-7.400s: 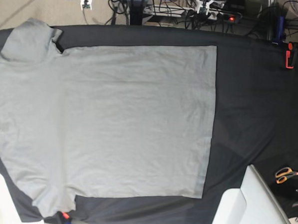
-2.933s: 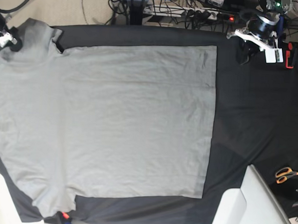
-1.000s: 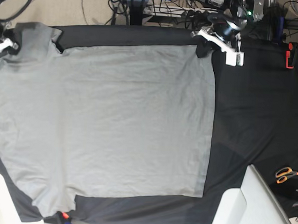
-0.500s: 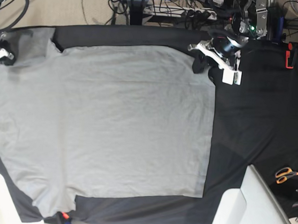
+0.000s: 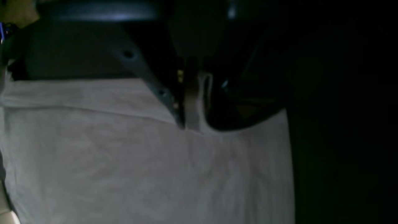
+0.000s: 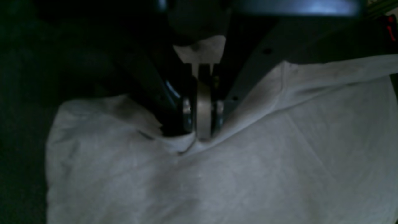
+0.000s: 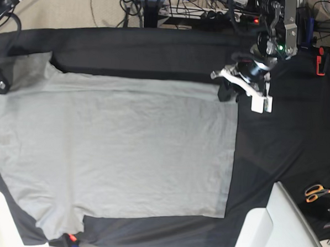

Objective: Fold the T-shirt properly
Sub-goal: 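Lift the held edge with both grippers and carry it over the shirt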

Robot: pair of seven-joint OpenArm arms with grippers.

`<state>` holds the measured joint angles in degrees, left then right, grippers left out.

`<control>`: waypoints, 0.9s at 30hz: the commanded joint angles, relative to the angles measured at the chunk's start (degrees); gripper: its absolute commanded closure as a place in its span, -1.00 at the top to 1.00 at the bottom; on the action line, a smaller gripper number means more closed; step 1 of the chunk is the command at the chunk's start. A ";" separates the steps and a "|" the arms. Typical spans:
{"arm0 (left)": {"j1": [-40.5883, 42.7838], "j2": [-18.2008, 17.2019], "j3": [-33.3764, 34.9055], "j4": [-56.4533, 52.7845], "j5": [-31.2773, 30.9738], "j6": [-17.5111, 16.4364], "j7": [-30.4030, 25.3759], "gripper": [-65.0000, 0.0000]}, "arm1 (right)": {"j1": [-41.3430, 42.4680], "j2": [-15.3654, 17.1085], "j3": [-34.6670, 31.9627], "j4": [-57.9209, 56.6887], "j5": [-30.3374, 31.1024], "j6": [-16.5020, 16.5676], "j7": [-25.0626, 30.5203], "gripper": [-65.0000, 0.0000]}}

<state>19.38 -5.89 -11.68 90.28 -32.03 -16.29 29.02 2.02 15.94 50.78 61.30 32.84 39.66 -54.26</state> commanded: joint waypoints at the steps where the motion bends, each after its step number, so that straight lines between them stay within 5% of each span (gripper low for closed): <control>1: -0.52 -0.31 -0.14 0.84 -0.89 -0.28 -1.02 -1.00 | 1.36 1.86 0.16 -0.24 1.14 0.34 1.03 -0.98; 16: -5.00 -0.31 -0.14 -2.41 -0.63 -0.19 -1.02 -1.00 | 11.38 2.56 0.16 -5.61 -11.61 0.34 2.96 -0.98; 27: -8.52 -1.10 -0.14 -3.47 -0.54 -0.19 -0.75 -1.00 | 14.99 2.82 -3.88 -11.94 -12.40 0.34 7.45 -0.98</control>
<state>11.68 -6.31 -11.57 85.93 -31.77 -16.32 29.52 15.35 17.39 46.83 48.49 19.22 39.51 -48.12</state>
